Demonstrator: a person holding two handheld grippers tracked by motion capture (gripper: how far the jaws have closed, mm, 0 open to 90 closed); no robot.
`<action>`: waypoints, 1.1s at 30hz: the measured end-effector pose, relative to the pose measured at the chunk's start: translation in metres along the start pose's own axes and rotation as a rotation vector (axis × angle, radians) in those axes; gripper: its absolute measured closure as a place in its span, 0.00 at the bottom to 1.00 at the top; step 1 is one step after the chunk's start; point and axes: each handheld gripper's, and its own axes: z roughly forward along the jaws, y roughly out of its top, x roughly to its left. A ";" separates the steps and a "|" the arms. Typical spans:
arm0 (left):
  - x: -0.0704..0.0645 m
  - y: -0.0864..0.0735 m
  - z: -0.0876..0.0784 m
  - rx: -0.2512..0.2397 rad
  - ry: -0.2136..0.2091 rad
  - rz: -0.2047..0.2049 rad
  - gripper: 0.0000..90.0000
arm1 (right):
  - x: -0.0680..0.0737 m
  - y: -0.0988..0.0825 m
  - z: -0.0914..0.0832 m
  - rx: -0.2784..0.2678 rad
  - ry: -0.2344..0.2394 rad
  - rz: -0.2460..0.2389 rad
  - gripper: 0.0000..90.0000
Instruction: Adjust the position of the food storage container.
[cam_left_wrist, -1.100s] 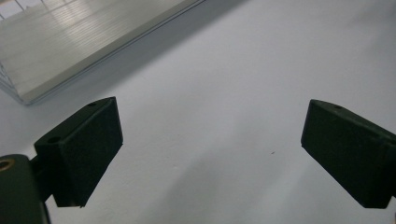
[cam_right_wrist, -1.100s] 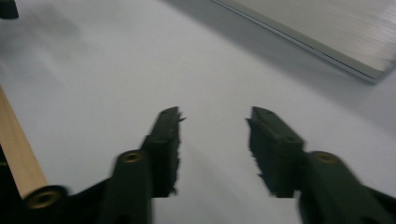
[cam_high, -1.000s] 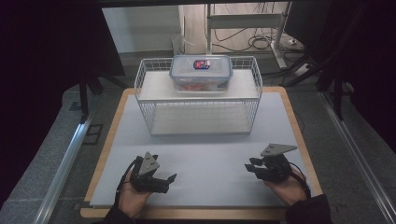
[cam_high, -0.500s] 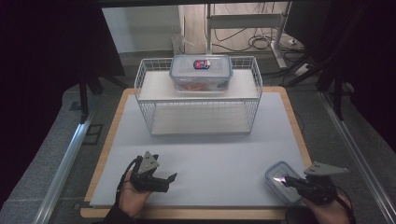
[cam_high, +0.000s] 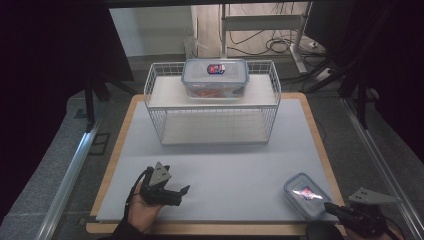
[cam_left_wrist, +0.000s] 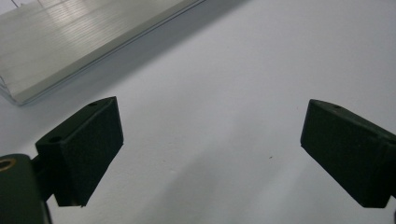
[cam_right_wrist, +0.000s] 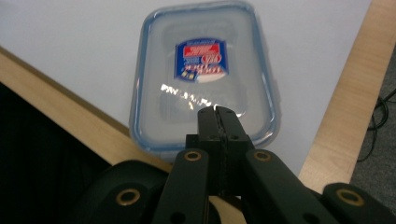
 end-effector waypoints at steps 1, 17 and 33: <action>0.000 0.000 0.000 0.002 0.000 0.001 0.06 | 0.001 -0.001 0.000 0.008 0.001 -0.001 1.00; 0.001 0.000 0.005 0.010 -0.018 0.002 0.06 | 0.004 -0.008 0.008 -0.017 -0.014 0.015 1.00; 0.002 -0.001 0.006 0.009 -0.032 -0.014 0.06 | -0.001 0.020 0.039 -0.050 0.018 -0.003 1.00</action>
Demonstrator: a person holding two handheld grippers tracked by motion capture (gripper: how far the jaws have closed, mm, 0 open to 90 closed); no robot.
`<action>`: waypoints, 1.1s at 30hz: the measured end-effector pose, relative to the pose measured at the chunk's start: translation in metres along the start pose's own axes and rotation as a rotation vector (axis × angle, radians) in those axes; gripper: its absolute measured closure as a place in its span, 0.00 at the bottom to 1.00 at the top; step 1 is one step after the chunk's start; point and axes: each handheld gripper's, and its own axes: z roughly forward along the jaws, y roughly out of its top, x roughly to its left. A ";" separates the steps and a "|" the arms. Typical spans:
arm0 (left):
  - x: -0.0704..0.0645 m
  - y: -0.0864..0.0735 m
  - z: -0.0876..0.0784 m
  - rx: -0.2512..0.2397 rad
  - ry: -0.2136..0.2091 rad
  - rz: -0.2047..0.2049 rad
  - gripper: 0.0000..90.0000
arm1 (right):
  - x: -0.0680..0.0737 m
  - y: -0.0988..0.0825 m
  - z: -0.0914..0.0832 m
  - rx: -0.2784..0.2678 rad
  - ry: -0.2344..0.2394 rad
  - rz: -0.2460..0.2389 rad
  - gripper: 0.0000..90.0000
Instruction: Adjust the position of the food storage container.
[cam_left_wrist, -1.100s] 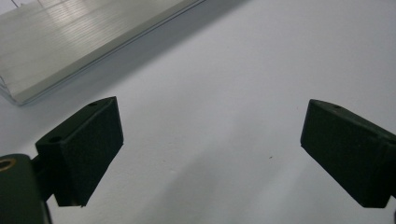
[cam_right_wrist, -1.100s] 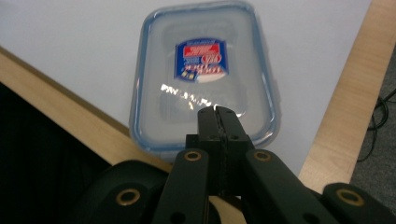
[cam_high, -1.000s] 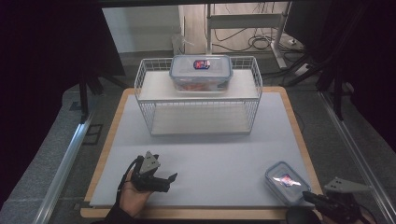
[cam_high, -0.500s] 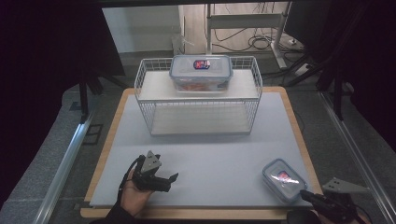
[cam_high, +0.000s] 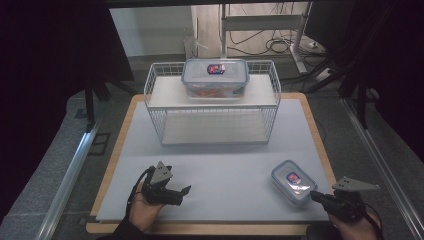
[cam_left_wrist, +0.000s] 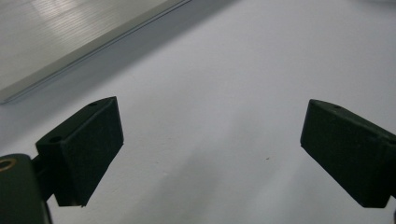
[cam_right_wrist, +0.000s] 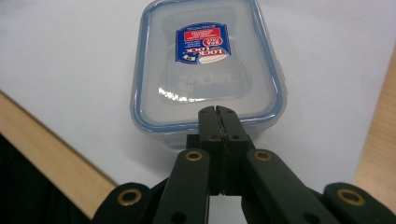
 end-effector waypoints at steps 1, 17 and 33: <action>0.000 0.000 0.000 0.000 -0.001 -0.001 0.06 | 0.000 0.002 0.002 0.001 0.002 0.002 1.00; 0.003 -0.002 0.000 0.005 -0.002 -0.015 0.06 | -0.039 0.018 0.025 -0.006 -0.091 0.111 1.00; 0.004 -0.004 0.003 0.029 -0.005 -0.029 0.06 | -0.014 0.052 0.082 0.067 0.007 0.034 1.00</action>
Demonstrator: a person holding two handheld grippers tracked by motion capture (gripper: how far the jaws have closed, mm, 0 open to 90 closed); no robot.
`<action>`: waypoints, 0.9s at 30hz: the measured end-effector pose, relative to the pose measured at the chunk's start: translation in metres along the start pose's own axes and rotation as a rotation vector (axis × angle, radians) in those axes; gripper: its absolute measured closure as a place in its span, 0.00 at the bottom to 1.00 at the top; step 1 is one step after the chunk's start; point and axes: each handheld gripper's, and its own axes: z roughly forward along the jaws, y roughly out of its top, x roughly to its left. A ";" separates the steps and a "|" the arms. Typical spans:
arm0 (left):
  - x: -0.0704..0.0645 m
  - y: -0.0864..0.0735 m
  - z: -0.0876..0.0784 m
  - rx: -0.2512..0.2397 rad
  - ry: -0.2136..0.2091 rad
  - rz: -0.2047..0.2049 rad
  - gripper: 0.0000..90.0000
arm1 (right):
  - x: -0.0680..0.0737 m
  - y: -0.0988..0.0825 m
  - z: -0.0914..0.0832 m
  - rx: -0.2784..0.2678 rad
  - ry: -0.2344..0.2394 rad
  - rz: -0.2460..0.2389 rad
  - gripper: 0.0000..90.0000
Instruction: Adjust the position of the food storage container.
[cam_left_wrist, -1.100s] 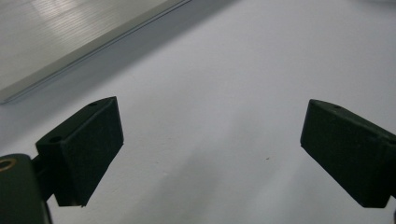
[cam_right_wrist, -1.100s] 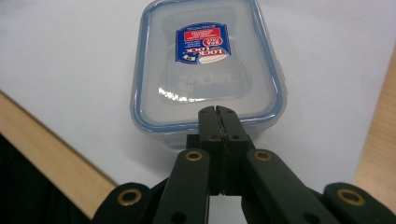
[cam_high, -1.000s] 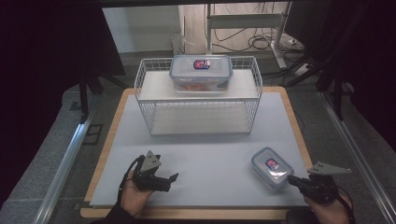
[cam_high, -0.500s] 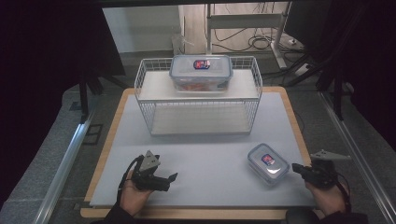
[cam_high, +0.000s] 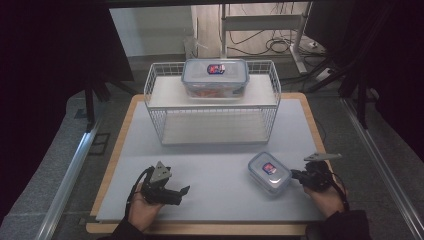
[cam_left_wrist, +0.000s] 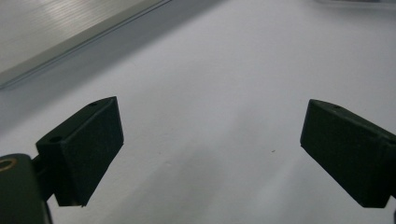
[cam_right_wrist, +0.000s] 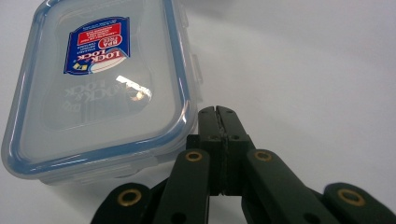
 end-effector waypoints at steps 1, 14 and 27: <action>0.000 0.000 0.000 0.001 -0.001 -0.003 0.06 | 0.003 0.003 0.003 0.004 0.006 -0.004 1.00; 0.007 -0.001 -0.001 0.001 -0.004 -0.030 0.07 | 0.053 0.055 0.062 0.030 0.101 -0.099 1.00; 0.025 0.009 0.007 -0.009 0.017 -0.116 0.19 | 0.068 0.069 0.076 0.031 0.083 -0.160 1.00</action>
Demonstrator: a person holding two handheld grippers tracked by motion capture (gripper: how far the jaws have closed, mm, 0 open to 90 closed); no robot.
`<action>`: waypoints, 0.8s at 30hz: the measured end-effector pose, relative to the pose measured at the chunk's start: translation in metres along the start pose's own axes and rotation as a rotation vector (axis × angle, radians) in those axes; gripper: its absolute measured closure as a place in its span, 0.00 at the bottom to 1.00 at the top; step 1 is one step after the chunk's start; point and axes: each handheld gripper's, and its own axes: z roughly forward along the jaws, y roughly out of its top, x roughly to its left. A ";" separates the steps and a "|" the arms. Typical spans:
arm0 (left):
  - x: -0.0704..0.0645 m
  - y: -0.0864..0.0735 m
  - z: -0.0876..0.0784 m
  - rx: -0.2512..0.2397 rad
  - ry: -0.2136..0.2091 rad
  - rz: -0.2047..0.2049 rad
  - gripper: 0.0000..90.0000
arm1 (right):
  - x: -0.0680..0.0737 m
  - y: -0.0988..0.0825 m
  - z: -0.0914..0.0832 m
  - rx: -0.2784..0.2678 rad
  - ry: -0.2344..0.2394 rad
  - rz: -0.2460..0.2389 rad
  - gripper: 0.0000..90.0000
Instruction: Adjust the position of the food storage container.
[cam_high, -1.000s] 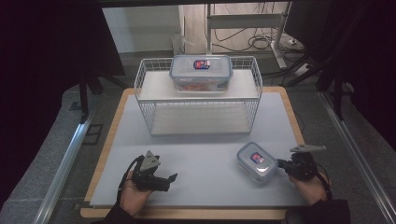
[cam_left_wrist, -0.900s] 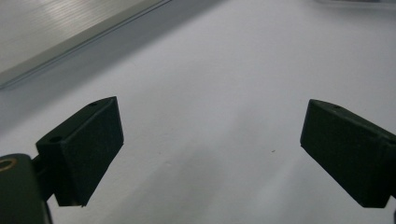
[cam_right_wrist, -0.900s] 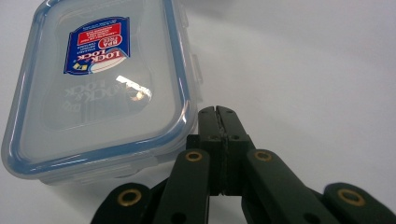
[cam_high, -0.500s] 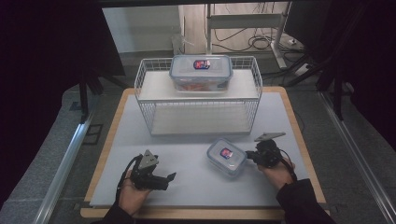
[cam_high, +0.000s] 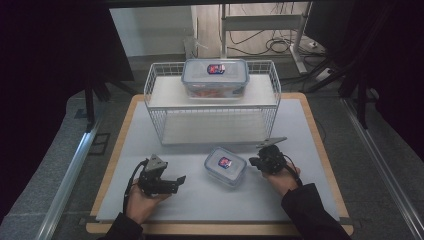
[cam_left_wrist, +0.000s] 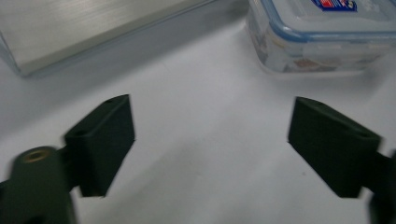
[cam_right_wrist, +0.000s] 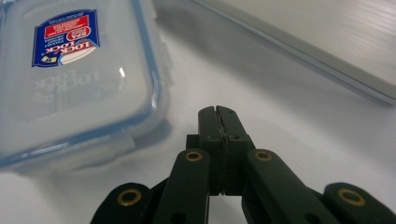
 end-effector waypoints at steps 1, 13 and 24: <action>0.001 0.003 0.002 -0.007 0.004 0.009 0.25 | -0.001 -0.001 -0.003 -0.008 0.001 0.009 1.00; 0.002 0.038 0.073 0.057 -0.048 0.036 0.86 | 0.030 -0.018 -0.013 0.010 0.099 -0.013 1.00; -0.016 0.038 0.085 0.084 -0.098 0.037 0.90 | 0.027 -0.013 -0.001 0.009 0.078 0.006 1.00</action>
